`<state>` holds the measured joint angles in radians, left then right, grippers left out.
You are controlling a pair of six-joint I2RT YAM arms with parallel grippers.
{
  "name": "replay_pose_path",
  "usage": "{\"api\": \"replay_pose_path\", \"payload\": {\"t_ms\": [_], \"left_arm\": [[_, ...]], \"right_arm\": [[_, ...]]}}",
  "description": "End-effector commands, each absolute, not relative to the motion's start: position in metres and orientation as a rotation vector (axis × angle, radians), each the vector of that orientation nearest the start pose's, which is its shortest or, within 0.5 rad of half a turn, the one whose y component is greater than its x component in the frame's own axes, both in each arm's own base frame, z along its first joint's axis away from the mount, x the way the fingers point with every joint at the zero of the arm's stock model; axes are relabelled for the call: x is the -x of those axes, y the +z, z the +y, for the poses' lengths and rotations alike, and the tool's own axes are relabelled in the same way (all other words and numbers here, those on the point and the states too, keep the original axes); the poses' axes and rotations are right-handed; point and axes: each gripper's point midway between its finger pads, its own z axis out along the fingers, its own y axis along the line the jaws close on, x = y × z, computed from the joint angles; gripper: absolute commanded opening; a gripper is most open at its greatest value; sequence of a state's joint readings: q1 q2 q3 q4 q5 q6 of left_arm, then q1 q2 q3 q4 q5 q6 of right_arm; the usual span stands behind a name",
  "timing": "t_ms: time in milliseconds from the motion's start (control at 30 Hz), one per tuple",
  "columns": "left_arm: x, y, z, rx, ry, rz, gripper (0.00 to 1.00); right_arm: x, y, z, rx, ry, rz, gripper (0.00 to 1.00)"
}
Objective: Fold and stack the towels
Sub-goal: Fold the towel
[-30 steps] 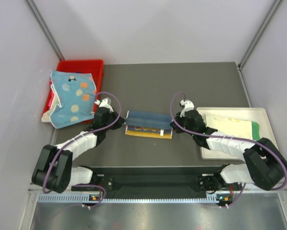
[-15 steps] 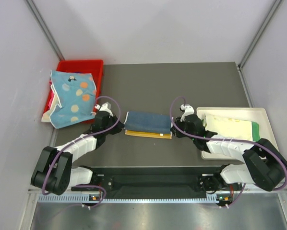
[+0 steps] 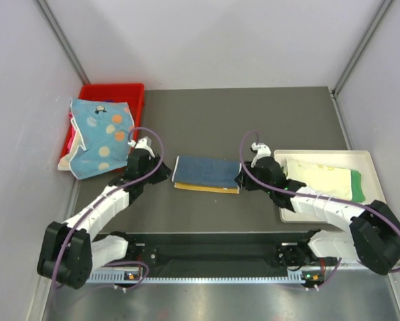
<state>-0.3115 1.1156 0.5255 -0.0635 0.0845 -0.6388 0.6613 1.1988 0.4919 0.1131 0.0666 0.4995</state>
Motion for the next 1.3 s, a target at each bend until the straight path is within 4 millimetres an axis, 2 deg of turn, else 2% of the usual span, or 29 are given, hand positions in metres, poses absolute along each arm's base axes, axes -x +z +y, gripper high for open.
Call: {"api": "replay_pose_path", "payload": {"t_ms": [0, 100, 200, 300, 333, 433, 500, 567, 700, 767, 833, 867, 900, 967, 1000, 1067, 1100, 1133, 1167, 1200, 1233, 1267], "left_arm": [[-0.302, 0.110, -0.139, 0.291, -0.573, 2.247, 0.27], [-0.315, 0.114, -0.152, 0.265, -0.564, 2.245, 0.26], [-0.321, 0.098, -0.162, 0.255, -0.544, 2.302, 0.23], [-0.313, 0.070, -0.168, 0.252, -0.520, 2.388, 0.18], [-0.309, 0.055, -0.166, 0.268, -0.480, 2.413, 0.17], [-0.295, 0.030, -0.162, 0.290, -0.453, 2.474, 0.10], [-0.284, 0.019, -0.158, 0.297, -0.430, 2.505, 0.09], [-0.279, 0.015, -0.155, 0.306, -0.413, 2.514, 0.08], [-0.276, 0.015, -0.149, 0.307, -0.378, 2.521, 0.08], [-0.277, 0.020, -0.150, 0.295, -0.377, 2.524, 0.09], [-0.286, 0.040, -0.154, 0.272, -0.388, 2.485, 0.09], [-0.285, 0.046, -0.153, 0.259, -0.379, 2.494, 0.11], [-0.296, 0.068, -0.158, 0.230, -0.384, 2.440, 0.14], [-0.301, 0.089, -0.164, 0.194, -0.384, 2.406, 0.17], [-0.306, 0.110, -0.175, 0.156, -0.396, 2.366, 0.20], [-0.309, 0.126, -0.187, 0.125, -0.394, 2.340, 0.22], [-0.309, 0.136, -0.206, 0.093, -0.414, 2.335, 0.23], [-0.312, 0.140, -0.212, 0.096, -0.394, 2.324, 0.24], [-0.318, 0.152, -0.224, 0.096, -0.412, 2.301, 0.25], [-0.313, 0.140, -0.242, 0.077, -0.398, 2.334, 0.26], [-0.315, 0.137, -0.244, 0.088, -0.325, 2.332, 0.28], [-0.323, 0.150, -0.257, 0.093, -0.316, 2.306, 0.29]], "right_arm": [[-0.267, 0.102, 0.233, 0.138, 0.612, 2.184, 0.37], [-0.269, 0.106, 0.244, 0.134, 0.632, 2.181, 0.37], [-0.267, 0.093, 0.249, 0.144, 0.608, 2.224, 0.36], [-0.260, 0.071, 0.247, 0.131, 0.607, 2.276, 0.36], [-0.257, 0.062, 0.246, 0.129, 0.607, 2.296, 0.35], [-0.246, 0.042, 0.241, 0.119, 0.606, 2.342, 0.34], [-0.238, 0.032, 0.235, 0.106, 0.602, 2.371, 0.34], [-0.233, 0.025, 0.229, 0.097, 0.585, 2.389, 0.33], [-0.232, 0.026, 0.224, 0.087, 0.567, 2.390, 0.33], [-0.234, 0.033, 0.226, 0.082, 0.573, 2.382, 0.33], [-0.237, 0.046, 0.226, 0.077, 0.577, 2.362, 0.33], [-0.239, 0.052, 0.225, 0.066, 0.576, 2.351, 0.33], [-0.242, 0.064, 0.224, 0.057, 0.587, 2.322, 0.34], [-0.245, 0.079, 0.217, 0.035, 0.564, 2.311, 0.35], [-0.243, 0.090, 0.210, 0.020, 0.552, 2.298, 0.35], [-0.251, 0.114, 0.200, -0.015, 0.537, 2.250, 0.39], [-0.251, 0.136, 0.196, -0.031, 0.558, 2.193, 0.40], [-0.251, 0.148, 0.188, -0.044, 0.529, 2.181, 0.41], [-0.252, 0.159, 0.181, -0.064, 0.524, 2.156, 0.42], [-0.247, 0.175, 0.171, -0.081, 0.522, 2.126, 0.43], [-0.249, 0.195, 0.165, -0.103, 0.519, 2.078, 0.43], [-0.248, 0.207, 0.157, -0.122, 0.514, 2.050, 0.45]]}}
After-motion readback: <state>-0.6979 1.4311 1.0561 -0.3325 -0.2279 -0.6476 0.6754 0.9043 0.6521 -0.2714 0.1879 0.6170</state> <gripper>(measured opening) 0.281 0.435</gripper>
